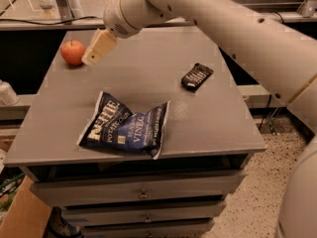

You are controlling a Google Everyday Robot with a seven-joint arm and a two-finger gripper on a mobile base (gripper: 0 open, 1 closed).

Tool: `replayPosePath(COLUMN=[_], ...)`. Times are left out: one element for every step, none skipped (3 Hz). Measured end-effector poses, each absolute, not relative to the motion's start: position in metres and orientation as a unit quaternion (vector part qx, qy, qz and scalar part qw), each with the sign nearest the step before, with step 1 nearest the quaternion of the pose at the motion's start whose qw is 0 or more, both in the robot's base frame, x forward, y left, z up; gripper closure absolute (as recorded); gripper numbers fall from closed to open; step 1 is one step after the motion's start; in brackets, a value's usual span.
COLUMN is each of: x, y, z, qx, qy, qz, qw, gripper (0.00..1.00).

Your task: Move apple near rxbar chocolate

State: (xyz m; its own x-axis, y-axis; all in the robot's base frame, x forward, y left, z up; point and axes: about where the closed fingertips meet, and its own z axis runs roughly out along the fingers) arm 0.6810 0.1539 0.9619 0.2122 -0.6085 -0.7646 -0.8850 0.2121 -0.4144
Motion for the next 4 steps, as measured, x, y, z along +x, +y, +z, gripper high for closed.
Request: replayPosePath(x=[0.703, 0.719, 0.729, 0.730], y=[0.176, 0.196, 0.217, 0.233], z=[0.955, 0.945, 0.931, 0.909], qx=[-0.616, -0.638, -0.676, -0.712], qy=[0.603, 0.596, 0.583, 0.573], qz=[0.152, 0.147, 0.134, 0.120], qw=[0.484, 0.465, 0.429, 0.389], gripper=[0.00, 0.00, 0.00, 0.00])
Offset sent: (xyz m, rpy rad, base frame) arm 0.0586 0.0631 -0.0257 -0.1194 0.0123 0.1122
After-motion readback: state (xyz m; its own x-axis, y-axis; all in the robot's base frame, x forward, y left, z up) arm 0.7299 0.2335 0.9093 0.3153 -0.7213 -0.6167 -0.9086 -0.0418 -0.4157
